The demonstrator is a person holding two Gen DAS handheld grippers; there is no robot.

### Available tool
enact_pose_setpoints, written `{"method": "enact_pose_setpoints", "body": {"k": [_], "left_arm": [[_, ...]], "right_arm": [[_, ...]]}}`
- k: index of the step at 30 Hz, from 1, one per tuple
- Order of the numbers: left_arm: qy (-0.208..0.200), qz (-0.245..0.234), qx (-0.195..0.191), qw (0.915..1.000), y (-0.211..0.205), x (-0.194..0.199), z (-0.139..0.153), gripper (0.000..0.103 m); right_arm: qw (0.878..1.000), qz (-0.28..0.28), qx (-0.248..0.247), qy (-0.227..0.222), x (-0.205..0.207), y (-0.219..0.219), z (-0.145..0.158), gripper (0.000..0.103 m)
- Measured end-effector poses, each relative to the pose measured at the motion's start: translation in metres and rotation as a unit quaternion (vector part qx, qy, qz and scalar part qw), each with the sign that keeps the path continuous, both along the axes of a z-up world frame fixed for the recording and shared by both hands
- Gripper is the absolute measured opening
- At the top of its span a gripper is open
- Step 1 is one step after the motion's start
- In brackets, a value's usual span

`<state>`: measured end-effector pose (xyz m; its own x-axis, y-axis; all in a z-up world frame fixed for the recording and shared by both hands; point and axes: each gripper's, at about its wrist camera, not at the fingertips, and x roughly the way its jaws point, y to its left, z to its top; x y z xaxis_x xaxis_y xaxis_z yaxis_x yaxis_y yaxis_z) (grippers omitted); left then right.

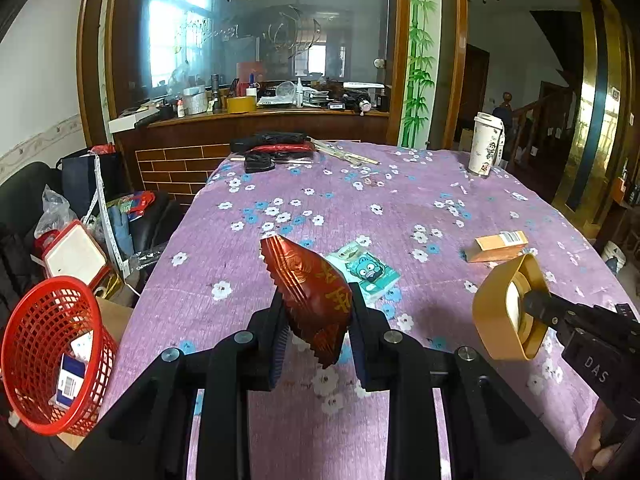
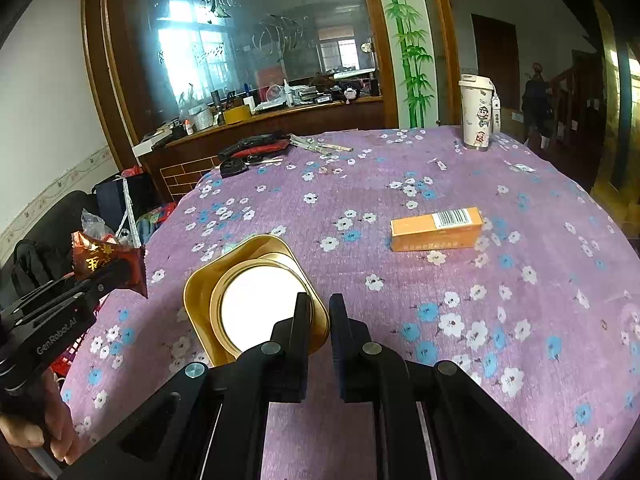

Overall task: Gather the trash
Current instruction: 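Lift the snack wrapper with the left tool while the right tool lifts the yellow box, then carry the snack wrapper and yellow box over the red basket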

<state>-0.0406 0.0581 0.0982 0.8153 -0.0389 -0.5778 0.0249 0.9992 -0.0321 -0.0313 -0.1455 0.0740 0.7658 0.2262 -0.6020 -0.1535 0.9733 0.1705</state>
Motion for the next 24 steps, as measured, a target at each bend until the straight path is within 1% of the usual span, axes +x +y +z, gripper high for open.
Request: {"method": "enact_pose_setpoints", "body": {"k": [10, 24], "left_arm": [[-0.003, 0.009, -0.016, 0.9998, 0.018, -0.021, 0.003, 0.026], [-0.003, 0.035, -0.041, 0.9985, 0.066, -0.042, 0.002, 0.026]], "right_arm": [[1.0, 0.009, -0.009, 0.006, -0.01, 0.008, -0.004, 0.01], [0.998, 0.052, -0.023, 0.019, -0.011, 0.055, -0.008, 0.01]]}}
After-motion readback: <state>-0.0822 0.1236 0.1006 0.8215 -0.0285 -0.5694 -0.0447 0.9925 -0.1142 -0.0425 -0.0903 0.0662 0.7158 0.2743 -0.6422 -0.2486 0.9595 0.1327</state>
